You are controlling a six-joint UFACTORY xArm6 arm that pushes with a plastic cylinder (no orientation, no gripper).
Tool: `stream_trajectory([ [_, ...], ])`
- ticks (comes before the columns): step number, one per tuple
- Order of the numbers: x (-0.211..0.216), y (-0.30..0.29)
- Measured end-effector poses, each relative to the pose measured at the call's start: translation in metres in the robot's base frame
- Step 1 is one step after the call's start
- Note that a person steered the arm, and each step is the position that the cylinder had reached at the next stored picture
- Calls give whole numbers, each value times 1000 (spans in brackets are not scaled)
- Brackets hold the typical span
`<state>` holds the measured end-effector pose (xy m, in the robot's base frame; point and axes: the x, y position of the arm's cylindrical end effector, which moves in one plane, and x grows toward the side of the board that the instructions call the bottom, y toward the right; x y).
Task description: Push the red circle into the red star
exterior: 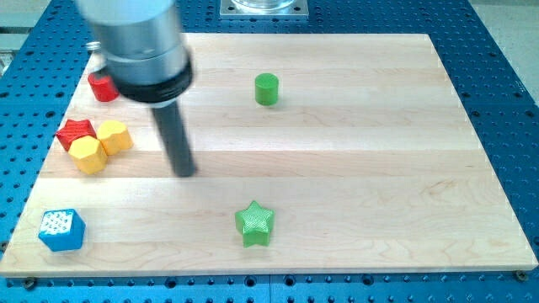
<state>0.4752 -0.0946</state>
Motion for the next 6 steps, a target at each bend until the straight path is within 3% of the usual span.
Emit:
stream_trajectory([
  [2,-115,-15],
  [3,-143,-15],
  [6,-173,-30],
])
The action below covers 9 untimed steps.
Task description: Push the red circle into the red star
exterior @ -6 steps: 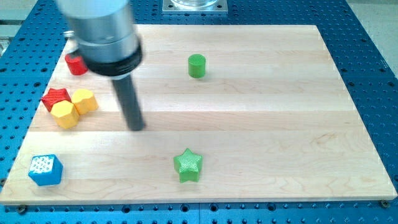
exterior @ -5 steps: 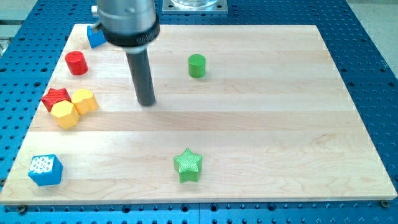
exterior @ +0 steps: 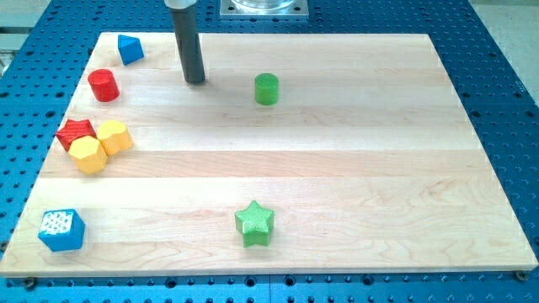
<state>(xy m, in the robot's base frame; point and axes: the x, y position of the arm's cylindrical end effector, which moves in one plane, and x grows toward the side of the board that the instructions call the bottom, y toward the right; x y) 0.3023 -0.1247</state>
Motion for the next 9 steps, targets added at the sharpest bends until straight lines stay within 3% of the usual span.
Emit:
stream_trajectory([
  [3,-27,-56],
  [5,22,-123],
  [7,14,-131],
  [8,40,-141],
  [9,85,-104],
])
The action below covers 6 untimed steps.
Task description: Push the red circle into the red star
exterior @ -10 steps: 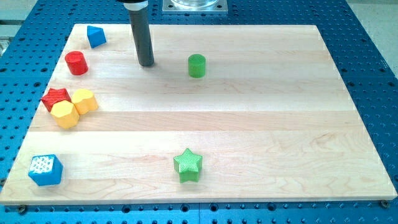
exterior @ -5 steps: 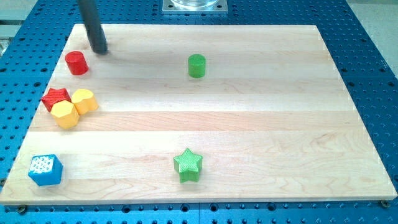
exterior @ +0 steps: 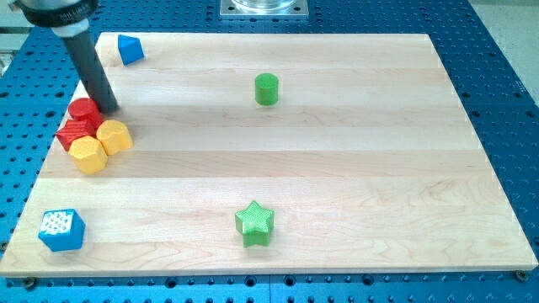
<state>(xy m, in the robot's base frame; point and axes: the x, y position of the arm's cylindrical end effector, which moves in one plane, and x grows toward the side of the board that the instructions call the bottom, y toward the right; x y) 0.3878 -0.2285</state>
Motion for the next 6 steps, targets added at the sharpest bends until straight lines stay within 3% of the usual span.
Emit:
stream_trajectory([
  [1,3,22],
  [3,-55,112],
  [6,-88,124],
])
